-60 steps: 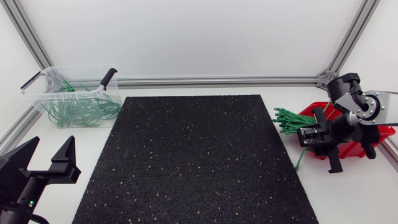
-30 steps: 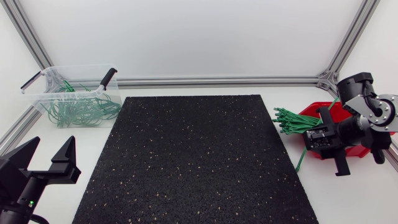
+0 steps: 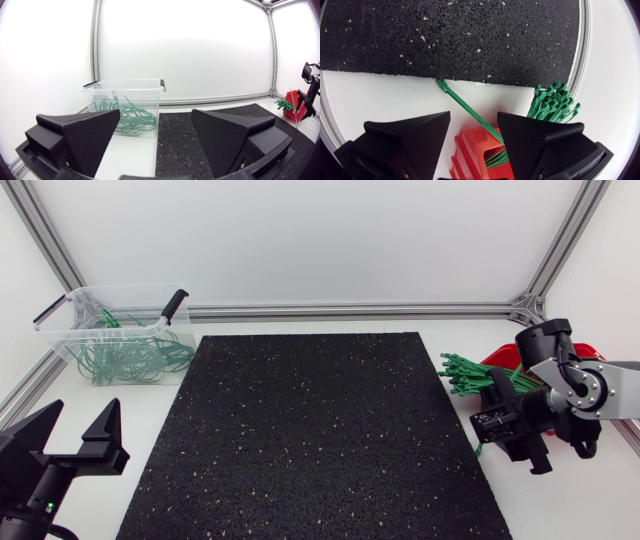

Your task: Take a green cable tie from the red box, thread the tail through the head to close it, then place it in the transparent bin on the left.

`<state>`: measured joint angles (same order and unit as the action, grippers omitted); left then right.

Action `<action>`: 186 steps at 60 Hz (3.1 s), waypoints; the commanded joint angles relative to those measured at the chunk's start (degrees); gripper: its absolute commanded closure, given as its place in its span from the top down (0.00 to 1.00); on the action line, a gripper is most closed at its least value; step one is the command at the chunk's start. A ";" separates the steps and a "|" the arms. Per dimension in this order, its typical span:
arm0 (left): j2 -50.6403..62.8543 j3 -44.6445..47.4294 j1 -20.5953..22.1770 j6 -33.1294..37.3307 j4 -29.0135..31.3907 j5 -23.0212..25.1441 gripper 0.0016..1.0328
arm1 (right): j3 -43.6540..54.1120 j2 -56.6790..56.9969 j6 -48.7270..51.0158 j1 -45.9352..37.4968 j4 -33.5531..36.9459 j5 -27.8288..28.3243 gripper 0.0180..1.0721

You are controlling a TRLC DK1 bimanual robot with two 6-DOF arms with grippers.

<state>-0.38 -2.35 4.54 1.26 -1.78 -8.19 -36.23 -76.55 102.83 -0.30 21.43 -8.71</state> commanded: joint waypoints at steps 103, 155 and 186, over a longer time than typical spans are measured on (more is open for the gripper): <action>0.12 2.26 -0.58 -0.82 1.61 1.15 0.96 | -21.43 -8.79 -2.19 -19.83 18.30 33.76 0.06; -0.14 2.26 -0.76 -0.99 1.61 1.15 0.96 | -29.43 -9.67 4.66 -18.87 25.06 34.46 0.06; -0.14 2.26 -0.23 -1.08 1.69 1.24 0.96 | -26.97 -9.67 12.93 -18.78 25.41 32.70 0.06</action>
<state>-0.38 -2.35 4.29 1.23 -1.56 -7.31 -61.82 -86.02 113.84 -20.08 45.82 24.56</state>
